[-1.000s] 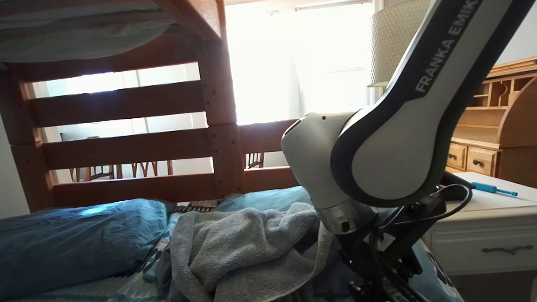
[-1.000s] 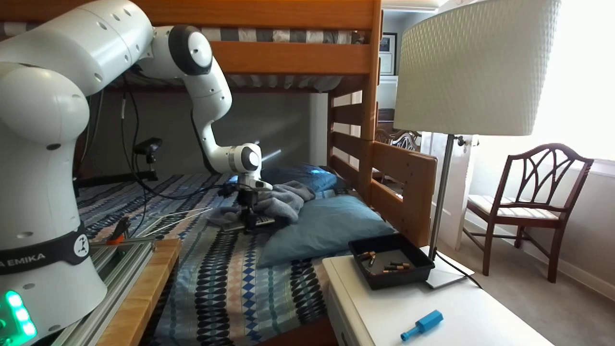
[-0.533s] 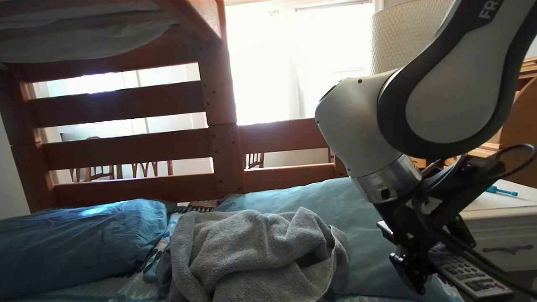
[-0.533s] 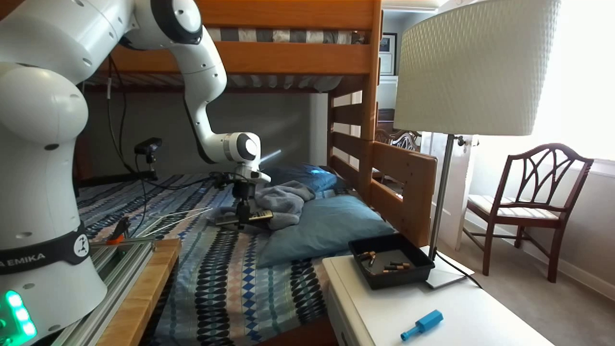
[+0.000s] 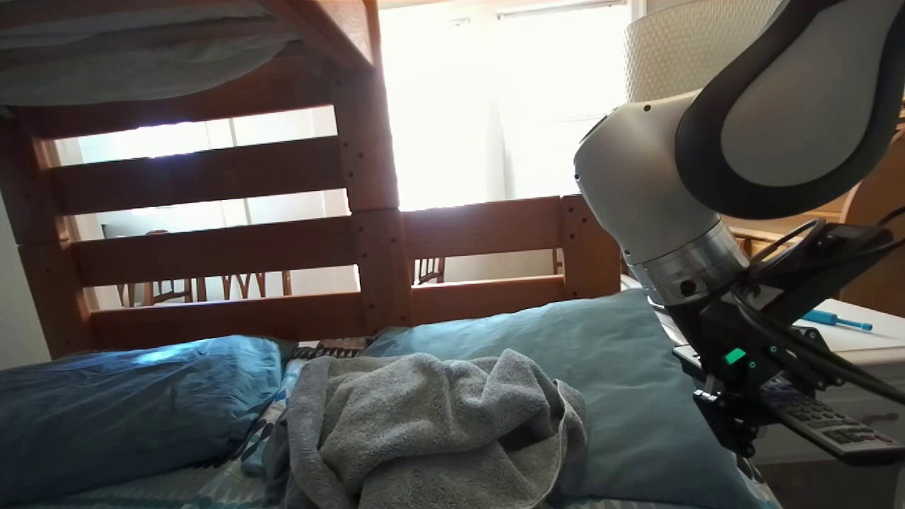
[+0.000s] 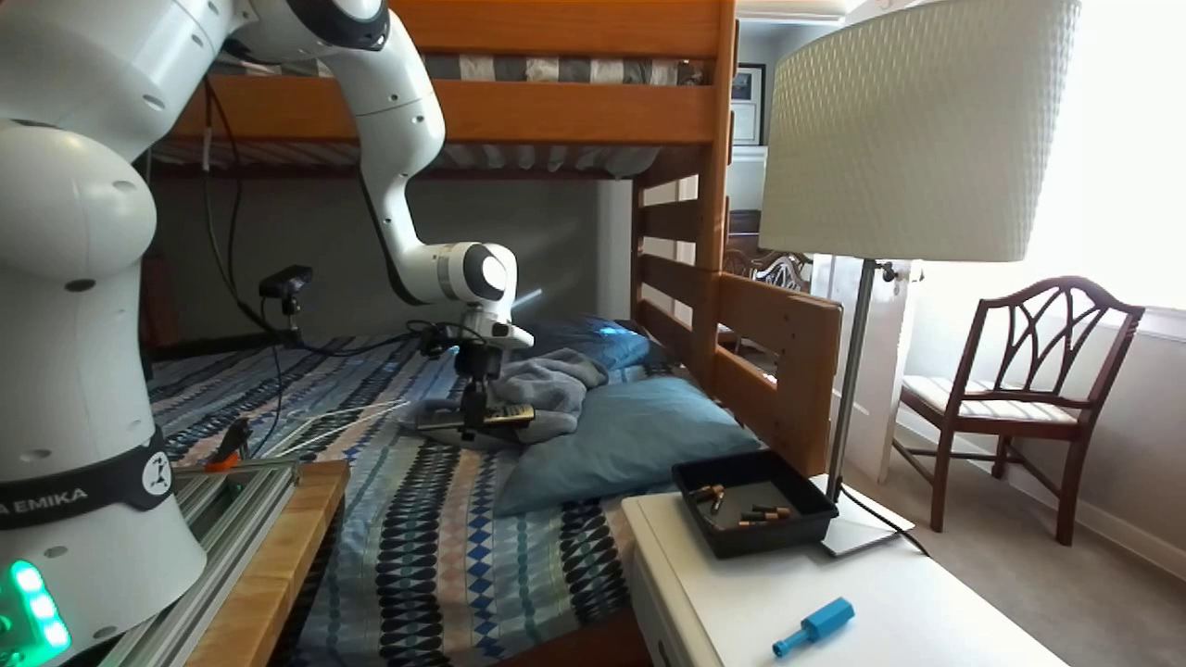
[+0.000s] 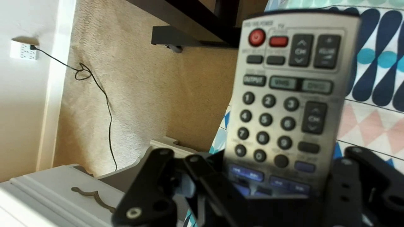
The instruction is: Put the grey remote control on the nightstand.
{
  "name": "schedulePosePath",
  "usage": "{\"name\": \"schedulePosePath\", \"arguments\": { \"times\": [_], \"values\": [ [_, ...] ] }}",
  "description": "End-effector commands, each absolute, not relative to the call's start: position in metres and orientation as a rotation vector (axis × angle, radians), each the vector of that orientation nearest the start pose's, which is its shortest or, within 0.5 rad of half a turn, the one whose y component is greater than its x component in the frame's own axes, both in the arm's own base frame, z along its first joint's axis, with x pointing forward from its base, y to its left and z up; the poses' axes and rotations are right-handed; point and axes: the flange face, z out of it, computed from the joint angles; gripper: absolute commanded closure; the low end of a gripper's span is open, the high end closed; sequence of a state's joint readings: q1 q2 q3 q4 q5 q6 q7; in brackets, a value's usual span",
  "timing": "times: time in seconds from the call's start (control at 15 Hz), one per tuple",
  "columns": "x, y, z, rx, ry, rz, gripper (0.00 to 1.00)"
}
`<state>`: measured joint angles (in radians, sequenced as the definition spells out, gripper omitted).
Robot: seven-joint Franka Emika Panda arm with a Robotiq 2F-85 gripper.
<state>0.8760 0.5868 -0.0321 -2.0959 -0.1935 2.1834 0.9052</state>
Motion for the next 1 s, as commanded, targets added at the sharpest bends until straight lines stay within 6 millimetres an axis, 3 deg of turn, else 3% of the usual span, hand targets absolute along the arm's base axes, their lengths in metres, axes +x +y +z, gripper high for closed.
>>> {"name": "schedulePosePath", "arguments": {
  "times": [0.0,0.4,0.93],
  "values": [
    [0.349,0.378,0.109,-3.59,-0.168,0.381,1.0],
    [0.349,0.376,0.106,-3.586,-0.163,0.398,1.0],
    [0.414,0.259,0.124,-3.586,0.468,0.384,1.0]
  ]
}}
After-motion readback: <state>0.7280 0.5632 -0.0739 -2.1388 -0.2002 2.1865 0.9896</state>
